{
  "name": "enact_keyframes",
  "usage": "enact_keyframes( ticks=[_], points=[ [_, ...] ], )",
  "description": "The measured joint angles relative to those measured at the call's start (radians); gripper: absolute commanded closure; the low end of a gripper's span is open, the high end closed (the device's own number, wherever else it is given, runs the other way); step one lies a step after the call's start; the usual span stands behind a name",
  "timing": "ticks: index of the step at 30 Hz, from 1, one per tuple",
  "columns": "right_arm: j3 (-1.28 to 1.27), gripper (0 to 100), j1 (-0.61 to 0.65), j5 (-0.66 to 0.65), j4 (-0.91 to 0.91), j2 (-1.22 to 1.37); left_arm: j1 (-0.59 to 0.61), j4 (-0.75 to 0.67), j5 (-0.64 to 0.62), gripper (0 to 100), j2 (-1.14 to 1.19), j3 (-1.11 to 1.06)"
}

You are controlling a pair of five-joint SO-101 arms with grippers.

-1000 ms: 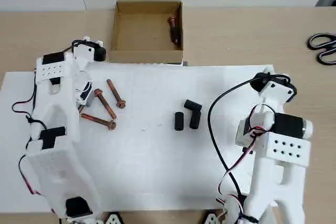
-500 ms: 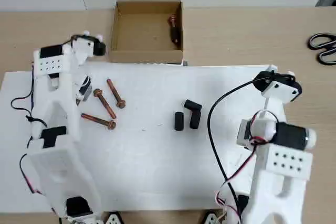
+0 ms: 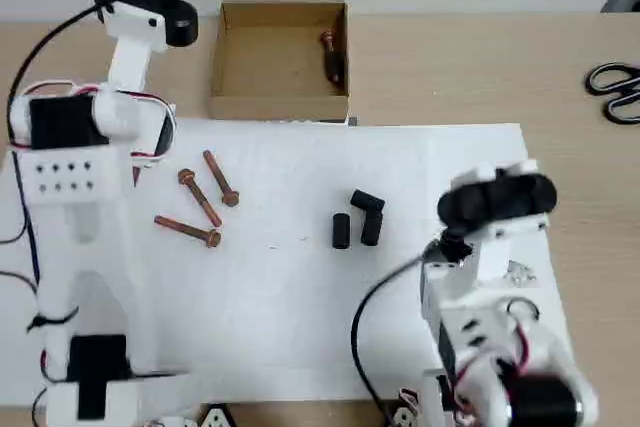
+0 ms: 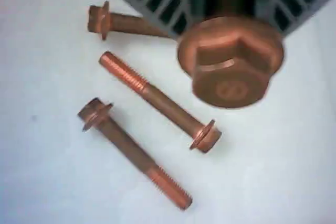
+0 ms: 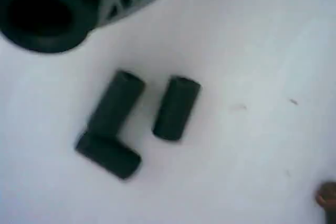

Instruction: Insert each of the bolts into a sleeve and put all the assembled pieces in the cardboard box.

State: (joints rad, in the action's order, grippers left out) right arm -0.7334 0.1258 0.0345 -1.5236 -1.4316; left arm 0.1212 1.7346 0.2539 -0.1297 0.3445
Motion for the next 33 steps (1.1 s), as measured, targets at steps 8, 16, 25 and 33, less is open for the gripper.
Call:
enact_keyframes(
  ticks=[8, 16, 25, 33],
  points=[
    [-0.242, 99.5, 0.138, -0.002, 0.144, -0.269, -0.080, -0.110, -0.244, 99, -0.241, -0.104],
    [-0.437, 99.5, 0.284, -0.002, 0.278, -0.364, -0.226, -0.422, -0.531, 99, -0.658, -0.634],
    [-0.582, 99.5, 0.428, -0.002, 0.391, -0.364, -0.325, -0.792, -0.729, 99, -1.277, -1.307],
    [-0.669, 99.5, 0.549, -0.002, 0.488, -0.364, -0.381, -0.810, -0.821, 99, -1.636, -1.539]
  ],
)
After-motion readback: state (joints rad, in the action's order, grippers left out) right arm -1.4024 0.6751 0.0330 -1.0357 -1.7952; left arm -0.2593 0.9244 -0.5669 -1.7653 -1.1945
